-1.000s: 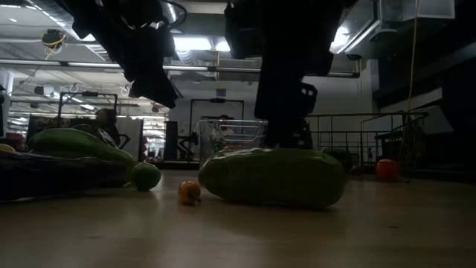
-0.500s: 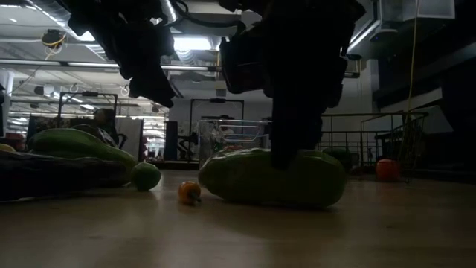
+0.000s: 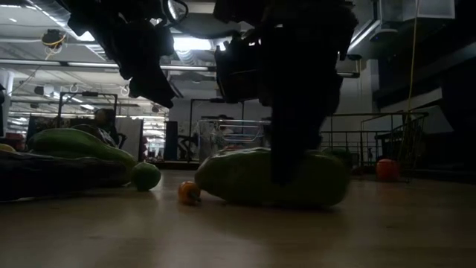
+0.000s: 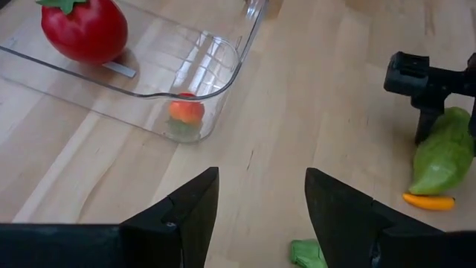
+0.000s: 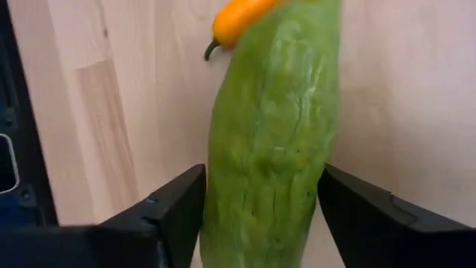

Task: Sort produce into baskets
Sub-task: Put the green cucumber into the wire basket

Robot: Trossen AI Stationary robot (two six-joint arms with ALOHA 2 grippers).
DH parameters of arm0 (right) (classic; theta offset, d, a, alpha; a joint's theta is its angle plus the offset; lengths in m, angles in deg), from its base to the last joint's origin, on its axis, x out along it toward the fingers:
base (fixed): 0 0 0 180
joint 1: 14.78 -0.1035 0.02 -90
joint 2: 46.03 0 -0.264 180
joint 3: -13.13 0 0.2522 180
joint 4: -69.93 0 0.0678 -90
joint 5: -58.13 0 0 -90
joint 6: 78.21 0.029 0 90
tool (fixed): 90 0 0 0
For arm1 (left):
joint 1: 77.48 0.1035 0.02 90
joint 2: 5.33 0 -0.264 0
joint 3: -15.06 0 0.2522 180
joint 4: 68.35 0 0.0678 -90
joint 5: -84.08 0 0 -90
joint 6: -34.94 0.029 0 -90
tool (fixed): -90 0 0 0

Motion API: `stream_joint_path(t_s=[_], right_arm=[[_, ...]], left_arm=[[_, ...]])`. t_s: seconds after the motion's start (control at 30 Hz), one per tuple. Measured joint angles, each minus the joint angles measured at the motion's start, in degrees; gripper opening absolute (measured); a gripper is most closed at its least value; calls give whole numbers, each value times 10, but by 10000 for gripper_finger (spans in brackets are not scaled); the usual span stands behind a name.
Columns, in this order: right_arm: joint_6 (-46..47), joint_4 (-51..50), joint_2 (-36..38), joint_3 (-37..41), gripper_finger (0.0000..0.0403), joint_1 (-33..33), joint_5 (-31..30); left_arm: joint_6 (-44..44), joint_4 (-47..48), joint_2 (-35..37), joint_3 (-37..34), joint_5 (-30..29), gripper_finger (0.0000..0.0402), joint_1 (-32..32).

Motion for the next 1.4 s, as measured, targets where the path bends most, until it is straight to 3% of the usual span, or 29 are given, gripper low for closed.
stream_joint_path(t_s=[0.43,0.73,1.1,1.2,1.4], right_arm=[[0,-32,35,0,216,12,6],[-32,-219,159,0,215,62,-148],[-74,-378,290,0,215,196,-335],[-82,-407,296,0,215,243,-362],[-114,-415,281,0,215,332,-357]], left_arm=[[4,1,0,0,0,196,0],[32,3,0,0,0,196,0],[28,18,0,0,0,196,0],[26,18,0,0,0,196,0],[27,23,0,0,0,197,0]])
